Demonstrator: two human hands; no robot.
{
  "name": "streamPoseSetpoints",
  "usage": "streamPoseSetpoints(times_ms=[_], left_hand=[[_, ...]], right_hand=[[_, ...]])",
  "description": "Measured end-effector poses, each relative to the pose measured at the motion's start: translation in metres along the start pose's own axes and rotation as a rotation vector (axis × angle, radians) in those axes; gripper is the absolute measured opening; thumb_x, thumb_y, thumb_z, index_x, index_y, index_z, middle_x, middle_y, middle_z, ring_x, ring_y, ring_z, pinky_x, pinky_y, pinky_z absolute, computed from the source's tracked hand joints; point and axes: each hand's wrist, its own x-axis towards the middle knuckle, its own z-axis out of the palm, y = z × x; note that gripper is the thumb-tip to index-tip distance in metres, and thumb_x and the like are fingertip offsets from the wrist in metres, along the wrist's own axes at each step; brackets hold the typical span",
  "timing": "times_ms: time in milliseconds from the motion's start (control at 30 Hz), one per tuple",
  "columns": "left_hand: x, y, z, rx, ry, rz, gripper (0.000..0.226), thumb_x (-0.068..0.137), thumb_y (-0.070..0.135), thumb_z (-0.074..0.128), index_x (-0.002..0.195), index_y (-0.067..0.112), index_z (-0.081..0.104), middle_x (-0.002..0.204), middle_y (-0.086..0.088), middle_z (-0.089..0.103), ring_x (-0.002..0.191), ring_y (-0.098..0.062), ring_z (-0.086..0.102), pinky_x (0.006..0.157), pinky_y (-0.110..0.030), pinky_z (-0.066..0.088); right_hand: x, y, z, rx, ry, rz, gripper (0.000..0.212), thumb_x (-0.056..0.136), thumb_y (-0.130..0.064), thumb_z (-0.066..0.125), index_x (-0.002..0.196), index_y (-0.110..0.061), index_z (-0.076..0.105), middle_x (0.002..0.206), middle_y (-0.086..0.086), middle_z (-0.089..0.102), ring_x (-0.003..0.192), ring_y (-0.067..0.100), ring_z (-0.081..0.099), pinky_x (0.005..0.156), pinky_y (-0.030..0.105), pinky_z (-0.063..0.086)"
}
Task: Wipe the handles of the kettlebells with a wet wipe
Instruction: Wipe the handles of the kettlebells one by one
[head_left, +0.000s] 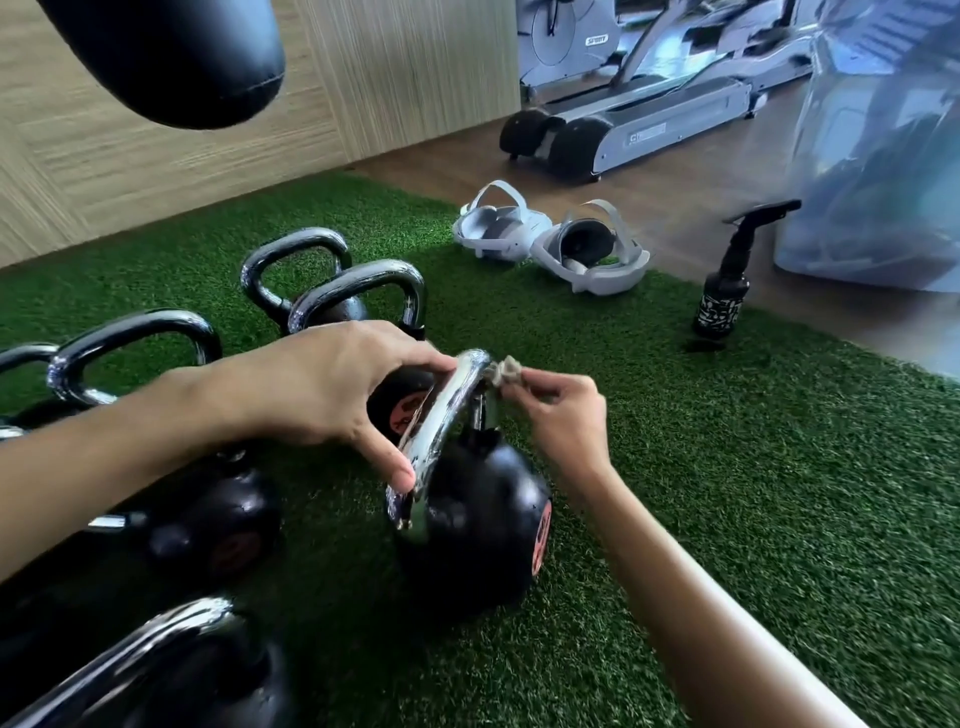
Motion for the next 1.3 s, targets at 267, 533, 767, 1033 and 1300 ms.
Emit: streamPoseSetpoints(times_ms=[267, 533, 767, 1033, 1300], left_hand=[[0.001, -0.006, 0.001, -0.029, 0.007, 0.043, 0.116, 0.041, 0.071, 0.089, 0.146, 0.044, 0.047, 0.137, 0.02, 0.05, 0.126, 0.0, 0.049, 0.098, -0.006, 0.03], [-0.001, -0.008, 0.003, 0.028, 0.031, 0.125, 0.117, 0.046, 0.075, 0.084, 0.15, 0.04, 0.042, 0.138, 0.014, 0.052, 0.129, -0.001, 0.044, 0.111, -0.019, 0.034], [-0.002, -0.006, 0.003, 0.023, 0.019, 0.14, 0.117, 0.049, 0.076, 0.082, 0.152, 0.039, 0.04, 0.134, 0.013, 0.054, 0.126, -0.002, 0.046, 0.109, -0.02, 0.036], [-0.002, -0.015, 0.012, -0.033, 0.069, 0.119, 0.12, 0.047, 0.072, 0.086, 0.152, 0.035, 0.043, 0.144, 0.011, 0.05, 0.132, -0.001, 0.041, 0.11, -0.016, 0.03], [-0.002, -0.019, 0.017, -0.067, 0.1, 0.109, 0.114, 0.05, 0.066, 0.086, 0.151, 0.038, 0.043, 0.144, 0.008, 0.053, 0.134, -0.003, 0.042, 0.118, -0.03, 0.035]], right_hand=[[-0.002, -0.015, -0.002, 0.0, 0.015, 0.034, 0.024, 0.084, -0.025, 0.082, 0.107, -0.023, 0.079, 0.085, -0.012, 0.078, 0.091, 0.019, 0.075, 0.081, 0.046, 0.061], [-0.065, -0.033, 0.005, -0.093, 0.024, -0.283, 0.025, 0.082, -0.025, 0.083, 0.106, -0.025, 0.08, 0.087, -0.011, 0.077, 0.075, 0.006, 0.071, 0.069, 0.039, 0.058], [-0.043, -0.044, 0.003, -0.071, 0.097, -0.224, 0.022, 0.081, -0.023, 0.083, 0.103, -0.023, 0.081, 0.09, -0.012, 0.078, 0.078, -0.002, 0.071, 0.077, 0.034, 0.06], [-0.133, -0.02, 0.011, -0.111, -0.026, -0.35, 0.025, 0.082, -0.022, 0.083, 0.105, -0.03, 0.08, 0.091, -0.02, 0.074, 0.081, 0.005, 0.068, 0.07, 0.027, 0.056], [-0.127, -0.032, 0.016, -0.15, 0.048, -0.463, 0.024, 0.078, -0.019, 0.085, 0.101, -0.025, 0.081, 0.091, -0.018, 0.074, 0.08, 0.003, 0.068, 0.069, 0.023, 0.056]])
